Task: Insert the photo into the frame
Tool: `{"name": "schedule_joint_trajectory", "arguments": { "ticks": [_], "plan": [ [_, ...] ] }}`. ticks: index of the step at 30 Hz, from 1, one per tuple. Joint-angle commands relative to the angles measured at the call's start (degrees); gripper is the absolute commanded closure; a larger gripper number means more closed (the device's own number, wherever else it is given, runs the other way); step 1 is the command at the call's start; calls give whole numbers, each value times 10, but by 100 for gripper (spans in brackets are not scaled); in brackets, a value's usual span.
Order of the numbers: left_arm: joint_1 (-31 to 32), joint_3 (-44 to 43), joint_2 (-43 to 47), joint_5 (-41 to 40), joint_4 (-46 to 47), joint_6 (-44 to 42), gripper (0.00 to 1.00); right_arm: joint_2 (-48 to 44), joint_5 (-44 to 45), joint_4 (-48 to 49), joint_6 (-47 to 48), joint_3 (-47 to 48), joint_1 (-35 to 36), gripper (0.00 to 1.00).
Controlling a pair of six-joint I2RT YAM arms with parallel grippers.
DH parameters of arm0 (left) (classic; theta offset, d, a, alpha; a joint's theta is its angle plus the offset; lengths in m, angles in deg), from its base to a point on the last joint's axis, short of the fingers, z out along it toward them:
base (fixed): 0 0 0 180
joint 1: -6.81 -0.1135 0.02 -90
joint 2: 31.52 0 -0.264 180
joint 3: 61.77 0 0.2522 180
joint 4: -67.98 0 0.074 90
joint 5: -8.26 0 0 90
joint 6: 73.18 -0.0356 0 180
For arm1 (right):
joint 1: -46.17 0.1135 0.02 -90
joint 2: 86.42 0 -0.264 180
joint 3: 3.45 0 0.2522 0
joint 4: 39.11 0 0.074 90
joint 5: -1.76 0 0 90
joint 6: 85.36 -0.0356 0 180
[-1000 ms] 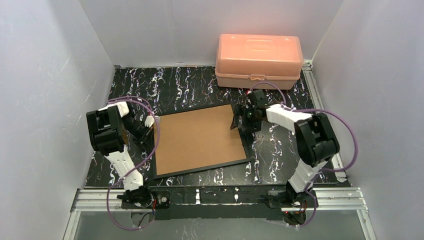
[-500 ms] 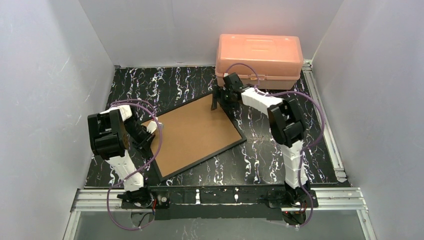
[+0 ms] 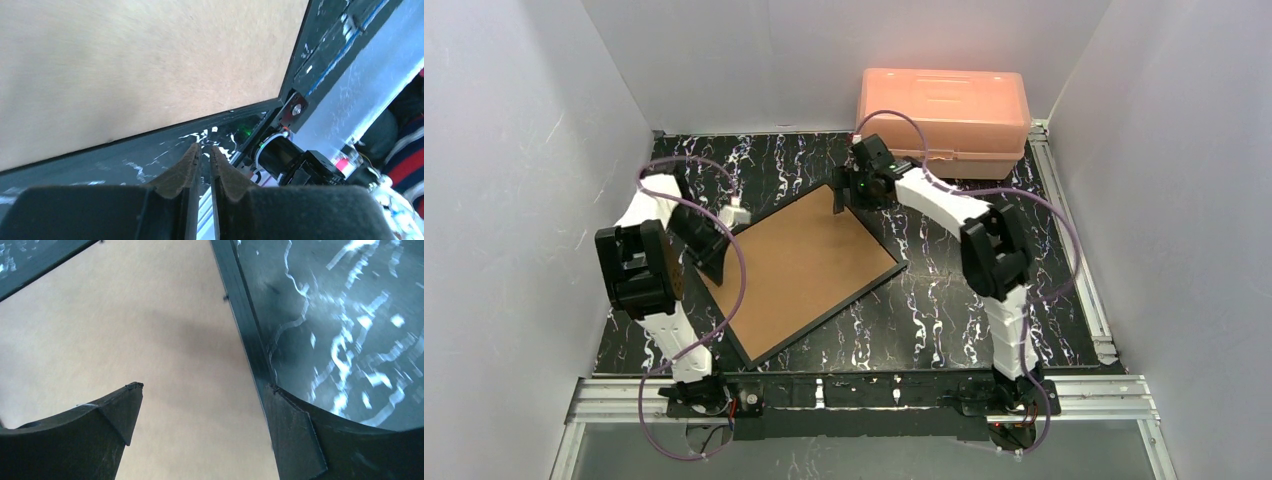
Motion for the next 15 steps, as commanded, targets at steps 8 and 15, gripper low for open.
{"name": "schedule_joint_trajectory", "arguments": {
  "ticks": [8,15],
  "plan": [
    [-88,-339,-163,-34,41,179,97,-361,-68,19,-130,-391,-6,1],
    [-92,-384,-250,-37,97,245,100,-467,-169,166,-275,-621,0,1]
  ]
}}
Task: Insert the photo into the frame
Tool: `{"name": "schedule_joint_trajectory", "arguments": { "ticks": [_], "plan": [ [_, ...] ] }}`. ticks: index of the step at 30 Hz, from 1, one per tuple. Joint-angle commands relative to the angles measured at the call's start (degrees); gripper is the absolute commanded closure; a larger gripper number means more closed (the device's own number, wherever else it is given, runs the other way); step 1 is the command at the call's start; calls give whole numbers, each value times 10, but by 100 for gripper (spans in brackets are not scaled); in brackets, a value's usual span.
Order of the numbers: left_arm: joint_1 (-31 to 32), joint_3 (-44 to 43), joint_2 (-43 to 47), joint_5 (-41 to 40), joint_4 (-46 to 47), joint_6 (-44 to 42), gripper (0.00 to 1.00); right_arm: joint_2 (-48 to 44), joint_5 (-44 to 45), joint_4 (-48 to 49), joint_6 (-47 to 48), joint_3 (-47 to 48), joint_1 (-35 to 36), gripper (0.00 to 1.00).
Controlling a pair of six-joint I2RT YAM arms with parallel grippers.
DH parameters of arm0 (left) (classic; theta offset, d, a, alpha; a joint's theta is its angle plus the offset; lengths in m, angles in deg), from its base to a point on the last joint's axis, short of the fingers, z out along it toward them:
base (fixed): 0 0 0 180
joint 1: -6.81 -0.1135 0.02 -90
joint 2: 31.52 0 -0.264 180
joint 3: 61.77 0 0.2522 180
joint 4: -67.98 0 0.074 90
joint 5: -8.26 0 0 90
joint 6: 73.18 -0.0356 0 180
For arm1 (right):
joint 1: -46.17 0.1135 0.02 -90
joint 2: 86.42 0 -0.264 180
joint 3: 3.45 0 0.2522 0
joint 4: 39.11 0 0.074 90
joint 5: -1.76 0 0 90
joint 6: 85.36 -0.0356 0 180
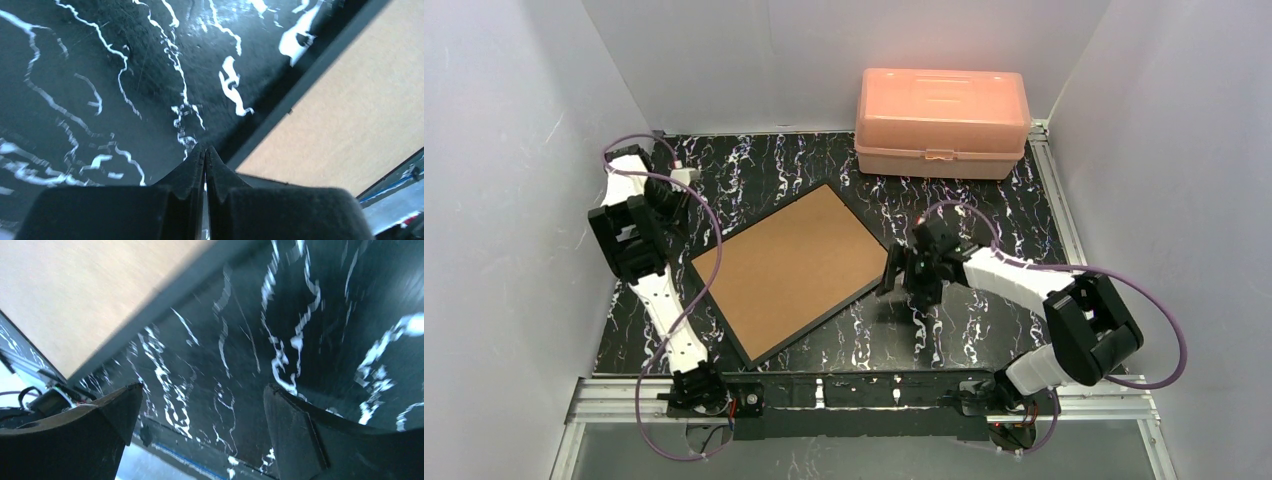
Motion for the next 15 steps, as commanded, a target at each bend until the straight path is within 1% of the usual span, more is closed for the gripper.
{"name": "schedule_joint_trajectory", "arguments": {
  "ticks": [1,4,8,12,15],
  "plan": [
    [19,4,-8,6,9,54,100,-35,-79,115,-107,-67,5,1],
    [35,55,2,21,13,43,100,-12,-84,151,-126,-81,4,1],
    [49,123,31,60,5,27,100,23,-72,202,-142,-70,1,1],
    [59,202,80,81,-7,-1,100,66,-72,199,-126,-32,-21,1],
    [60,255,116,86,-7,-16,100,73,-71,159,-101,-9,-46,1]
  ]
}}
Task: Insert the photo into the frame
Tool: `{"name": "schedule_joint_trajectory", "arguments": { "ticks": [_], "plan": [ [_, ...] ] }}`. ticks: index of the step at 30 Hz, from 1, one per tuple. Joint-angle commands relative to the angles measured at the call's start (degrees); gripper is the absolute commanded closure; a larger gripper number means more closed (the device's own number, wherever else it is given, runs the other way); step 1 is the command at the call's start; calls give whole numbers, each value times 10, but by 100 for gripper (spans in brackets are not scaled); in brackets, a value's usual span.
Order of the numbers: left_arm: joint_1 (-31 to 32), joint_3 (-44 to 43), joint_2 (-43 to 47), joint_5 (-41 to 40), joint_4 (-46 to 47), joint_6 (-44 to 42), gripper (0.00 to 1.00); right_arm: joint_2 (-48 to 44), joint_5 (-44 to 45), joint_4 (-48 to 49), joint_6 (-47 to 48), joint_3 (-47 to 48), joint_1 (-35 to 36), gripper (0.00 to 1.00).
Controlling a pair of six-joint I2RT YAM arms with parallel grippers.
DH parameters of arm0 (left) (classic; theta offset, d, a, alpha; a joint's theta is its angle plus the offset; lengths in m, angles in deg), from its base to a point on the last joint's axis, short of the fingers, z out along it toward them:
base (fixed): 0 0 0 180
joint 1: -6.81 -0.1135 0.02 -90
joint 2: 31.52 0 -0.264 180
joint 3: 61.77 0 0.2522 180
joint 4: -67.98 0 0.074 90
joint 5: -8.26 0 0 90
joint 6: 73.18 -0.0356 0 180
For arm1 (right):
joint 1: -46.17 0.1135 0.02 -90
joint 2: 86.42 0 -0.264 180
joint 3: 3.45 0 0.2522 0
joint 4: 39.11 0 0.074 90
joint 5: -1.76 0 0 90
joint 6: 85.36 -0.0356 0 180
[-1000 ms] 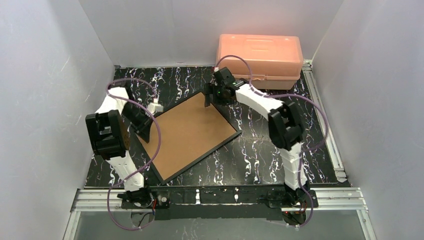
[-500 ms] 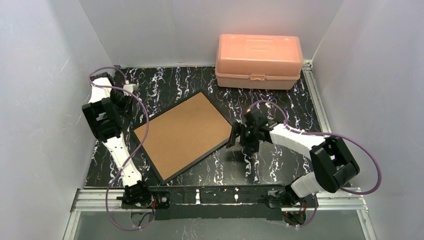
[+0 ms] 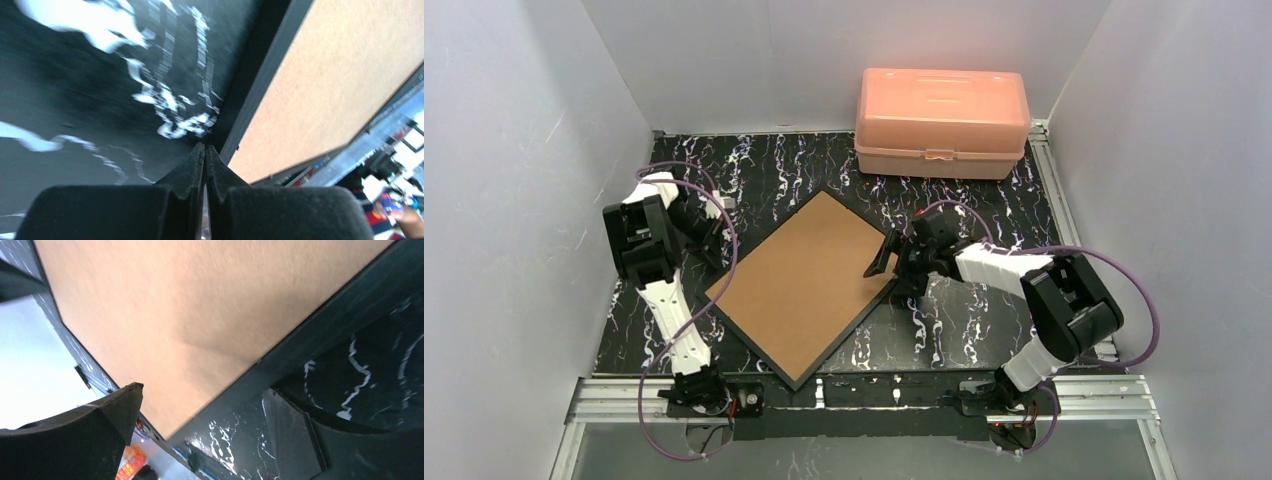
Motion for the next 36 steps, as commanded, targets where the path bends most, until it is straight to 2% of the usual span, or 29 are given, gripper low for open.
{"name": "schedule_joint_trajectory", "arguments": {
  "ticks": [1,9,16,25,36],
  "plan": [
    [1,63,80,40,-39,-35,100,-1,4,-14,26,40,-35,1],
    [11,85,95,78,-76,-59,100,-36,3,-40,52,14,-98,1],
    [11,32,52,84,-59,-25,100,-25,-3,-51,59,37,-107,1],
    [11,-15,9,102,-75,-34,100,-71,-33,79,-52,-37,-108,9],
    [14,-32,-24,118,-78,-36,100,-34,-39,131,-82,-42,-104,11]
  ]
}}
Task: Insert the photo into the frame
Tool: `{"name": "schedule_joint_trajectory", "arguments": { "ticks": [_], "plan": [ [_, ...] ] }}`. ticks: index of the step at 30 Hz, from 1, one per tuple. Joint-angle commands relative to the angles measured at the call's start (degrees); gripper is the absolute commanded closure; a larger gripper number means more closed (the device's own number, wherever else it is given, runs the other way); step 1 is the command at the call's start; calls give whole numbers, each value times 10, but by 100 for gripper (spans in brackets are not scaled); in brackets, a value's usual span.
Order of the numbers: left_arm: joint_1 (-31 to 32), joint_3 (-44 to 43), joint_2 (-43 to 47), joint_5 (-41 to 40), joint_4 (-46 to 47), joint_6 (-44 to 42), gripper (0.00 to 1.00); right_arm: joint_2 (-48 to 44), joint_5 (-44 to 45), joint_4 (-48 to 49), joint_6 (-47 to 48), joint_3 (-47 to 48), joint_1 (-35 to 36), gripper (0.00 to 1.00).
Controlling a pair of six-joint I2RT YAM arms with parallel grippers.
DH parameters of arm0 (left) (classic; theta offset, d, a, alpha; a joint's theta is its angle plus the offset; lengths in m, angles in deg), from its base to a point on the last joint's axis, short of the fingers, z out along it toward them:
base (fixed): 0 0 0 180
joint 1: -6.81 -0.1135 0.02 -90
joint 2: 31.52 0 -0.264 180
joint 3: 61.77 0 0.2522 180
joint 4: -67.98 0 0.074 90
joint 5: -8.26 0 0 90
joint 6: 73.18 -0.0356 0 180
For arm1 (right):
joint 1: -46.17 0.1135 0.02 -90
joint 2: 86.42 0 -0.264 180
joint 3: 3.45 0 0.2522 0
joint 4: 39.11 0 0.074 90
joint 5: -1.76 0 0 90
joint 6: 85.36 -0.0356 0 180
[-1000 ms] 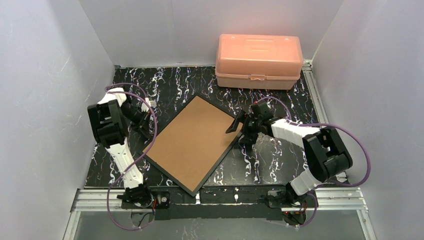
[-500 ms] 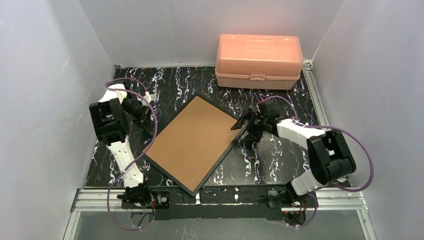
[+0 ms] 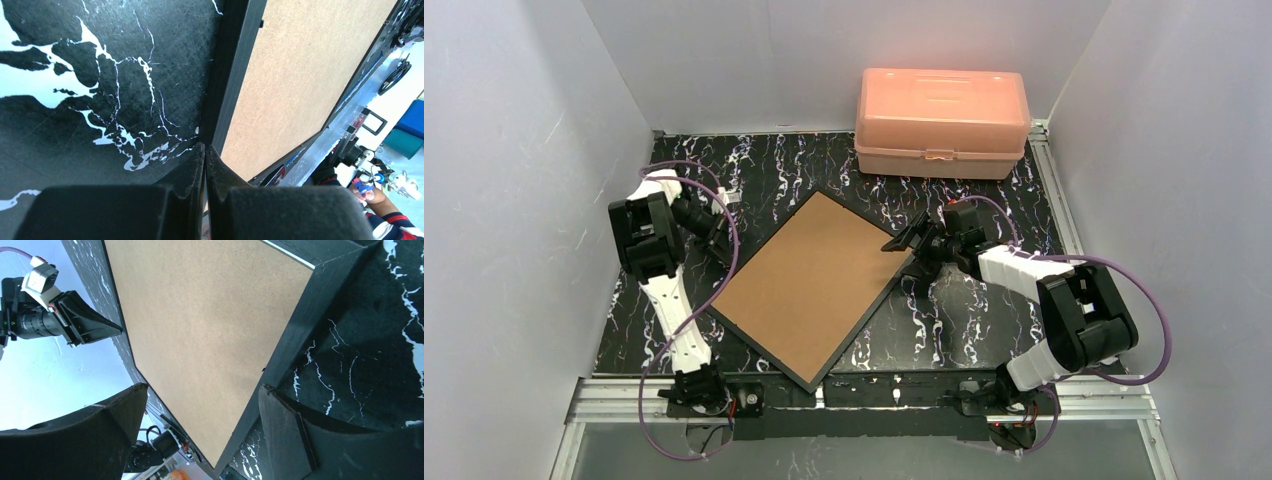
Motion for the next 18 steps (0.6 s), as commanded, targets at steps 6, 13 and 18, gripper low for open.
{"name": "schedule_joint_trajectory", "arguments": {
  "ticks": [6,13,18],
  "plan": [
    [5,-6,-3,6,4,-2,90,5,3,51,-30,-15,10,11],
    [10,15,1,-22,30,5,98,10,14,57,-35,-19,16,11],
    [10,22,4,-29,35,3,100,21,20,58,-34,-18,19,12]
  ]
}}
